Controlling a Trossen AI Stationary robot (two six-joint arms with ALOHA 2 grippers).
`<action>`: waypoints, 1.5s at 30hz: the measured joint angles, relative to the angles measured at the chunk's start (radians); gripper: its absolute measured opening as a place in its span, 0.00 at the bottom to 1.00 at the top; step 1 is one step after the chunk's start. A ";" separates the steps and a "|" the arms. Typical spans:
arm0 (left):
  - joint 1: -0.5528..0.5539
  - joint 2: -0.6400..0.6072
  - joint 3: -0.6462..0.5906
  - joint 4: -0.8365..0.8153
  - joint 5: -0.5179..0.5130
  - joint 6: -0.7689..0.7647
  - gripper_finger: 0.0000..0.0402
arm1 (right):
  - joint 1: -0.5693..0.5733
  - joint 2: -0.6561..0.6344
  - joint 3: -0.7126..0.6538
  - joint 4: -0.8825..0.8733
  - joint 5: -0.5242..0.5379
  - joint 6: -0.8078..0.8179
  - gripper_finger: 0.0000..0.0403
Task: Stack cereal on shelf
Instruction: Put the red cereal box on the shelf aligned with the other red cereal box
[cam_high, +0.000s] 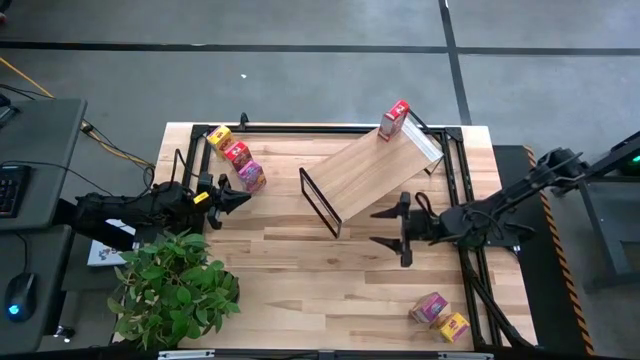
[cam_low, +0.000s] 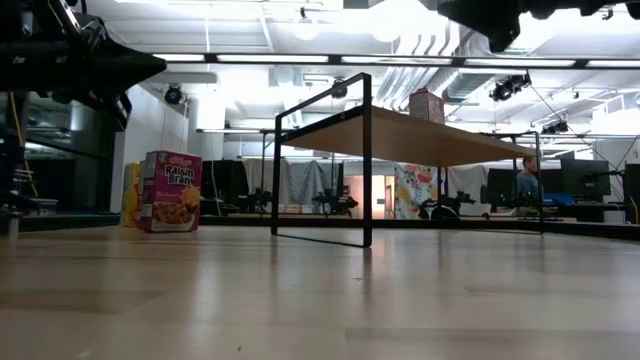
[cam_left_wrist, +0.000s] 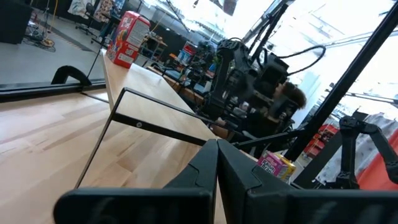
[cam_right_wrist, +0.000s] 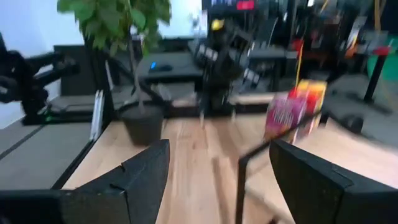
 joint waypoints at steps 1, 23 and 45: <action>0.000 0.000 0.000 0.006 -0.015 0.006 0.00 | 0.000 0.005 0.000 0.016 -0.002 -0.028 0.66; 0.012 0.224 0.206 0.003 -0.407 0.219 0.25 | 0.000 0.007 0.000 0.029 0.008 -0.116 0.66; 0.585 1.051 0.867 -0.882 -0.175 0.191 0.49 | 0.000 0.007 0.000 -0.025 0.013 -0.106 0.66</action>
